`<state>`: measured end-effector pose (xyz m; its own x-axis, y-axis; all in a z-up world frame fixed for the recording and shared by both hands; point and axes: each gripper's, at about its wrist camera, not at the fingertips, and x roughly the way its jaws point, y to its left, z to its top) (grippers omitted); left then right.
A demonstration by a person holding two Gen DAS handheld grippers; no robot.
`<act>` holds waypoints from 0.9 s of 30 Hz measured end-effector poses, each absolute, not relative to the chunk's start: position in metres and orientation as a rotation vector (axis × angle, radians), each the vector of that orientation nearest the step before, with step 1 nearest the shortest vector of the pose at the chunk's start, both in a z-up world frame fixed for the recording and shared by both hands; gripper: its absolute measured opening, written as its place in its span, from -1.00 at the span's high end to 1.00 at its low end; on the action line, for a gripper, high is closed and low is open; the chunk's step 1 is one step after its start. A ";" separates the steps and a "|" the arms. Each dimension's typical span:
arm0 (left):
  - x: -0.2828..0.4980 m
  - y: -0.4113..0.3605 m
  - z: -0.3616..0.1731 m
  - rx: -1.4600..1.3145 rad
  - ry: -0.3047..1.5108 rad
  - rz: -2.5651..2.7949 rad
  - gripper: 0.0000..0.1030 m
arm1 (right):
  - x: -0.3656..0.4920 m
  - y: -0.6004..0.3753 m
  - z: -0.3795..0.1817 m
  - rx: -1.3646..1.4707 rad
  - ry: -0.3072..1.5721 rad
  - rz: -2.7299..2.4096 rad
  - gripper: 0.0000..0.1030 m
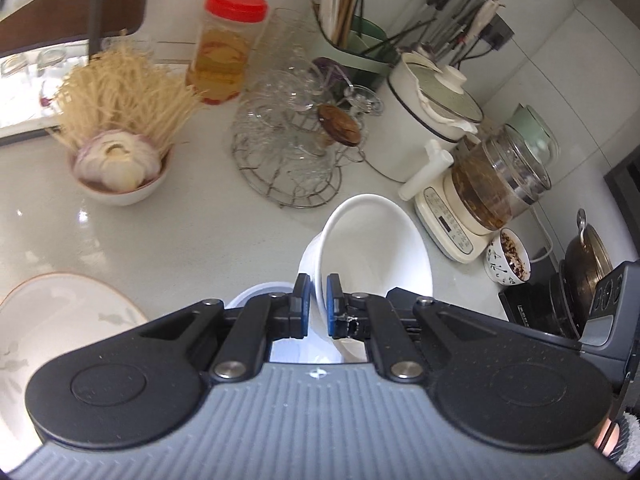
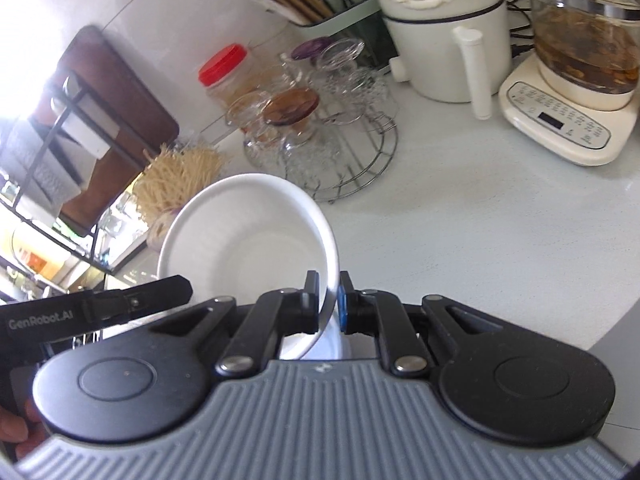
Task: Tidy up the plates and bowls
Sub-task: 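Lift the ceramic bowl and lower it into the nested plastic bowls, then open both grippers to release the ceramic bowl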
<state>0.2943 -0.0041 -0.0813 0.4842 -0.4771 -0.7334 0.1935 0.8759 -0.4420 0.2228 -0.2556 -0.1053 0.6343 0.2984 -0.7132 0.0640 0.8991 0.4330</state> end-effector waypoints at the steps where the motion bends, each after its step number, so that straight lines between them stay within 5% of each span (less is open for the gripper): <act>1: 0.293 0.000 -0.083 -0.326 0.992 -0.409 0.83 | 0.224 -0.252 -0.107 0.441 0.891 0.143 0.76; 22: 0.293 0.022 -0.132 -0.301 1.123 -0.324 0.82 | 0.226 -0.225 -0.143 0.411 1.068 0.152 0.68; 23: 0.293 0.023 -0.133 -0.302 1.125 -0.320 0.82 | 0.226 -0.226 -0.143 0.412 1.063 0.155 0.63; 24: 0.294 0.024 -0.134 -0.305 1.128 -0.313 0.82 | 0.227 -0.227 -0.142 0.420 1.058 0.158 0.41; 25: 0.295 0.026 -0.134 -0.308 1.131 -0.305 0.80 | 0.227 -0.229 -0.143 0.432 1.052 0.158 -0.03; 27: 0.296 0.028 -0.135 -0.314 1.136 -0.295 0.69 | 0.227 -0.234 -0.142 0.461 1.031 0.153 -0.40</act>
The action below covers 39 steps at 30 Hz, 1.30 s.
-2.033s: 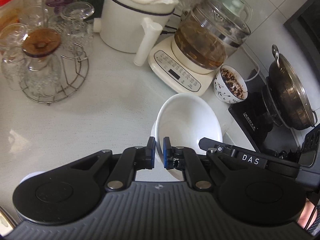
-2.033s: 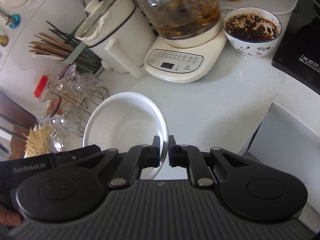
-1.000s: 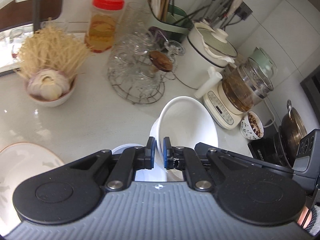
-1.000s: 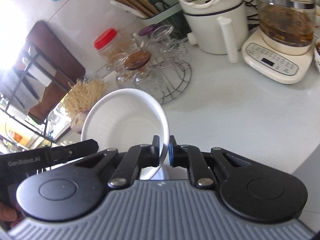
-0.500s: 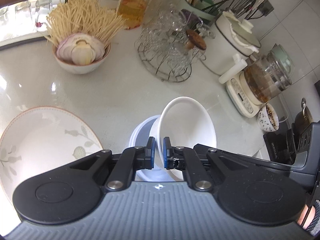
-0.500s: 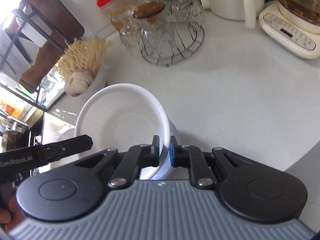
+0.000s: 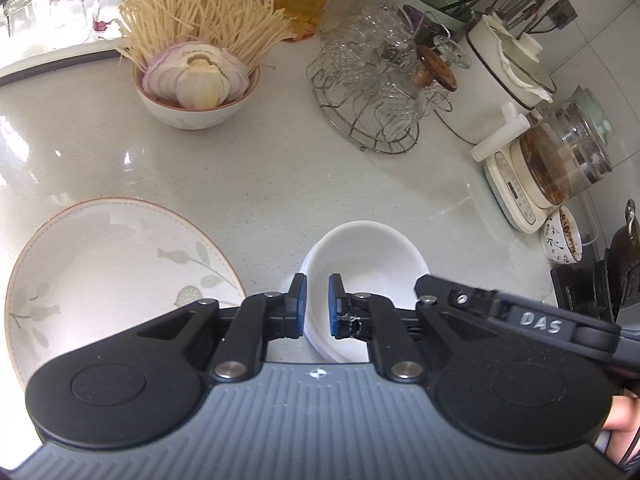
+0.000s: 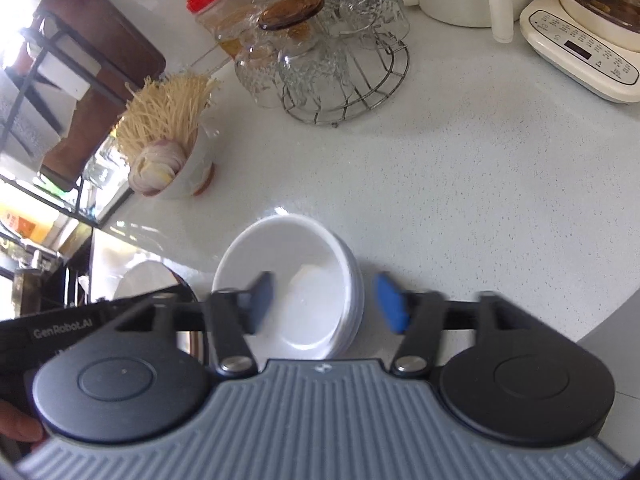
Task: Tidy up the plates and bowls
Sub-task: 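Open both grippers to release the ceramic bowl, then close both grippers on the rim of the stacked bowls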
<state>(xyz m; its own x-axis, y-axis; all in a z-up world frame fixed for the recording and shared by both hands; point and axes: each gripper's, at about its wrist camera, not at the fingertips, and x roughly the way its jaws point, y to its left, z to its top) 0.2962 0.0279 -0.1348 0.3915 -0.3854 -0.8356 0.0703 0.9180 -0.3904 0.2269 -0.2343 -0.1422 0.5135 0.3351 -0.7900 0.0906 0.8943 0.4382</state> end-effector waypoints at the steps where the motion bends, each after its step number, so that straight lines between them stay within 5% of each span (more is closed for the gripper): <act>1: 0.296 0.029 -0.135 -0.317 1.134 -0.291 0.54 | 0.227 -0.237 -0.142 0.468 1.021 0.149 -0.38; 4: 0.298 0.032 -0.132 -0.318 1.122 -0.278 0.29 | 0.232 -0.244 -0.148 0.497 1.027 0.127 -0.38; 9: 0.300 0.032 -0.132 -0.322 1.117 -0.267 0.16 | 0.243 -0.248 -0.170 0.560 1.099 0.144 -0.38; 13: 0.301 0.028 -0.135 -0.326 1.121 -0.267 0.14 | 0.246 -0.246 -0.181 0.571 1.135 0.165 -0.33; 27: 0.309 0.017 -0.144 -0.321 1.117 -0.252 0.13 | 0.253 -0.239 -0.201 0.548 1.219 0.231 0.47; 39: 0.316 -0.015 -0.154 -0.220 1.159 -0.292 0.13 | 0.249 -0.257 -0.199 0.572 1.203 0.194 0.62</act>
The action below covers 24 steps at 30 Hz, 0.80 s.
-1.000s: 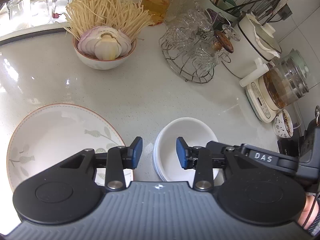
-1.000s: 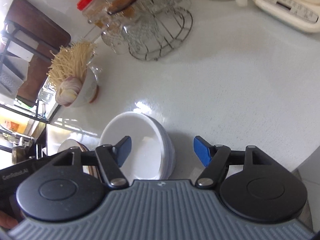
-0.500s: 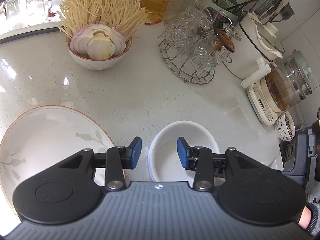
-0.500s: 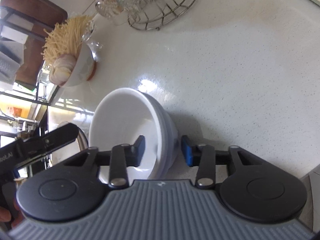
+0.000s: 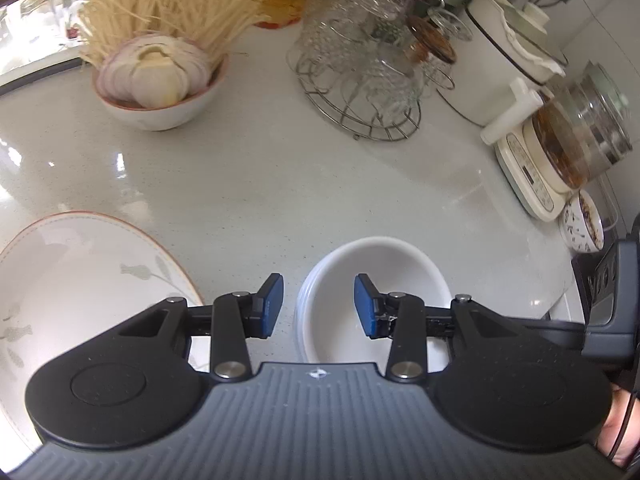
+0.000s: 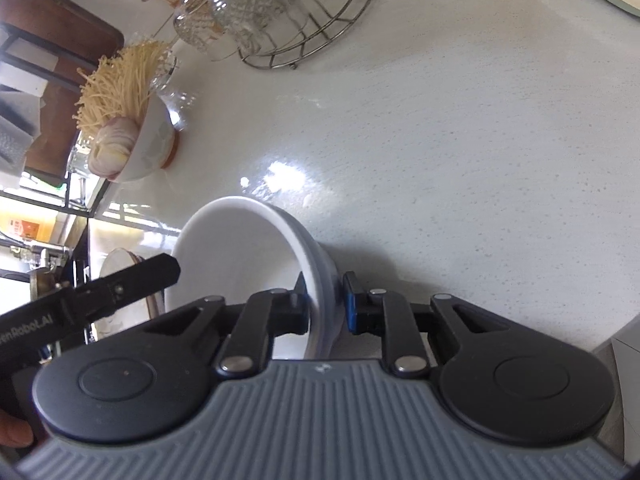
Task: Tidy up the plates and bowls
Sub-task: 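Close both grippers on the rim of the stacked bowls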
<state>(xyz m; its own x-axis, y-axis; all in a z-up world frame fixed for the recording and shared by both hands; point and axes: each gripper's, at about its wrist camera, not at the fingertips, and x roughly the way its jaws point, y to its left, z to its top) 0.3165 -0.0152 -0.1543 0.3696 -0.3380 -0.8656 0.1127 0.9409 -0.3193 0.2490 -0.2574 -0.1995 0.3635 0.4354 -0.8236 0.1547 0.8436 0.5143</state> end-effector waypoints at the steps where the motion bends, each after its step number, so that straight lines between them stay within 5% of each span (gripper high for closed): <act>1: 0.317 -0.019 -0.156 -0.211 1.163 -0.298 0.14 | 0.248 -0.261 -0.200 0.579 1.200 0.186 0.62; 17: 0.323 -0.051 -0.193 -0.211 1.264 -0.350 0.16 | 0.242 -0.285 -0.199 0.610 1.178 0.148 0.62; 24: 0.327 -0.051 -0.202 -0.227 1.279 -0.329 0.49 | 0.243 -0.283 -0.198 0.589 1.175 0.162 0.61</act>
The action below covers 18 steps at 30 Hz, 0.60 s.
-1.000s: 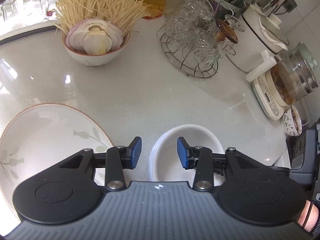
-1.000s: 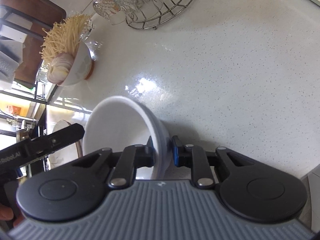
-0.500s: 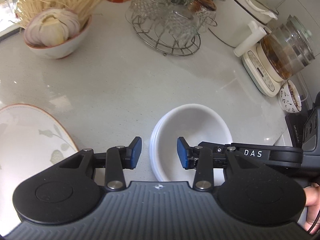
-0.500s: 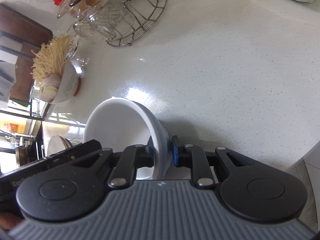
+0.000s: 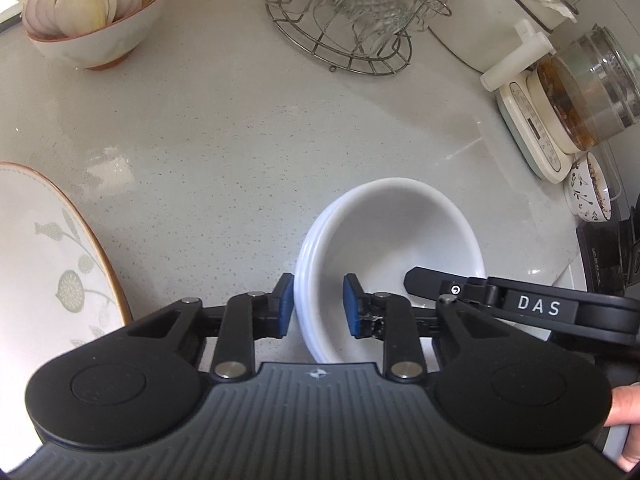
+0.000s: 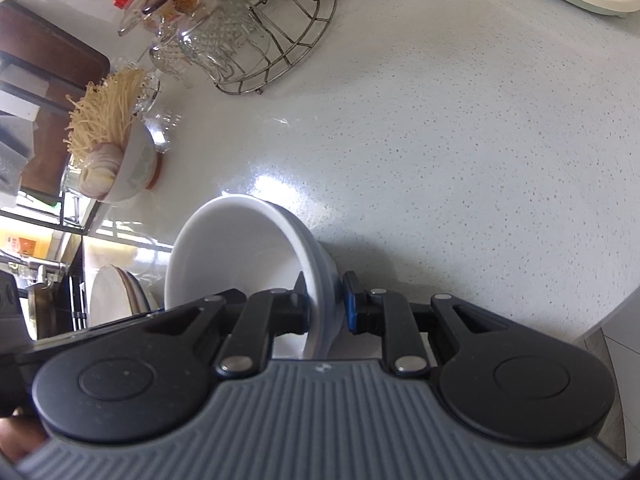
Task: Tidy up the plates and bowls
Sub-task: 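Close both grippers on the rim of the stacked bowls, then lift the bowl stack and lower it onto the plate stack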
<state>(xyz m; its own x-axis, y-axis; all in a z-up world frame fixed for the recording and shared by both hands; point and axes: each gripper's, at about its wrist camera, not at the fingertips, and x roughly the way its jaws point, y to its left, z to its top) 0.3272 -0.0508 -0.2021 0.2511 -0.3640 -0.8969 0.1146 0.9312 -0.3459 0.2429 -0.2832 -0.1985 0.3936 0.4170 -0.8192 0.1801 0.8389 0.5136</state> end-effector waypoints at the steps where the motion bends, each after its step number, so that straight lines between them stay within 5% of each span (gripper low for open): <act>1: 0.327 -0.051 -0.203 -0.222 1.279 -0.326 0.57 | 0.243 -0.283 -0.199 0.592 1.175 0.162 0.61; 18: 0.313 -0.036 -0.172 -0.232 1.218 -0.361 0.65 | 0.231 -0.277 -0.170 0.564 1.109 0.169 0.61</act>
